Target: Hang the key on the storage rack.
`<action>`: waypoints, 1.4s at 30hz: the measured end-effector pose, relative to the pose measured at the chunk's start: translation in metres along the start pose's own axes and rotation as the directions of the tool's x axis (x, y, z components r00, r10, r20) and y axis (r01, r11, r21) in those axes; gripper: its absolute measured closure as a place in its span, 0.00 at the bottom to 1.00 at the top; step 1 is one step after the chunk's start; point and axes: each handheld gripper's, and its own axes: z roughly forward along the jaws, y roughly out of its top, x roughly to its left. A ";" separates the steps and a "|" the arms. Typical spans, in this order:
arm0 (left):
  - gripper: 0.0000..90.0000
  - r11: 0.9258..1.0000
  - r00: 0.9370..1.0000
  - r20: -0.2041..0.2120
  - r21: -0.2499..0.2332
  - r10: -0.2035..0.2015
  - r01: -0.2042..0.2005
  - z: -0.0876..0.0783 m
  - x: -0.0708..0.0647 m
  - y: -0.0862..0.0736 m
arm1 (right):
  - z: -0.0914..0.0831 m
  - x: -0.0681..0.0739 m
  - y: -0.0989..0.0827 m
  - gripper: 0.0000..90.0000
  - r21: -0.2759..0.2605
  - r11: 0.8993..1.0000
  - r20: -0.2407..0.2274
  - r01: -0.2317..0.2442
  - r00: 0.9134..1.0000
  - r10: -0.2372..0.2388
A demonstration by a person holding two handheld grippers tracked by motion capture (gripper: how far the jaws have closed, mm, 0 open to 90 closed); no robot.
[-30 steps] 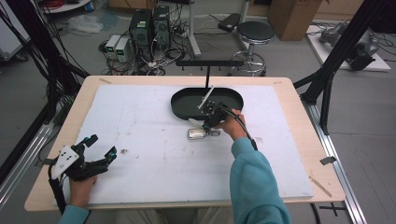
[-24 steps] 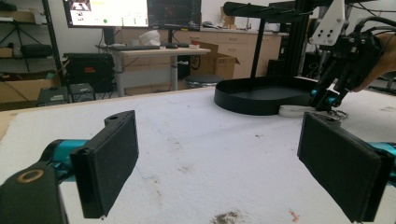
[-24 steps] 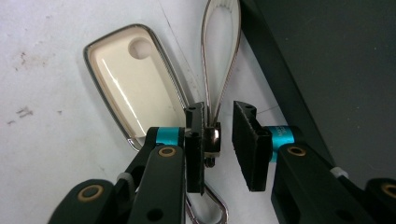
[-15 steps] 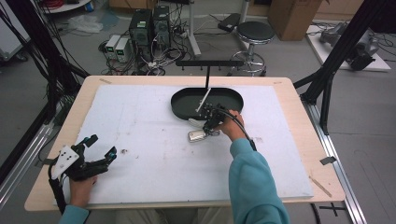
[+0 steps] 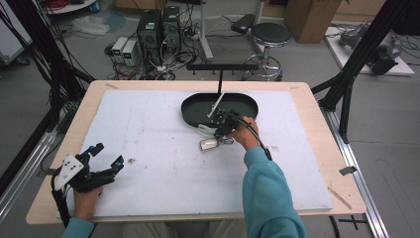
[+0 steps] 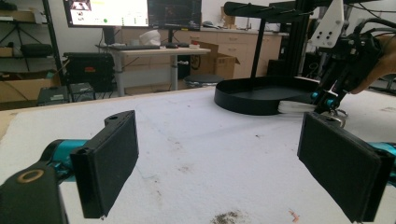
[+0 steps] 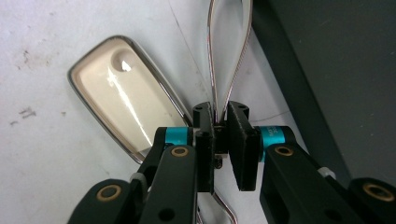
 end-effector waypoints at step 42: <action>0.14 1.000 1.000 0.001 0.003 0.010 -0.010 0.000 0.000 0.000 | -0.093 0.002 -0.036 0.91 -0.571 0.815 0.190 -0.101 0.949 0.251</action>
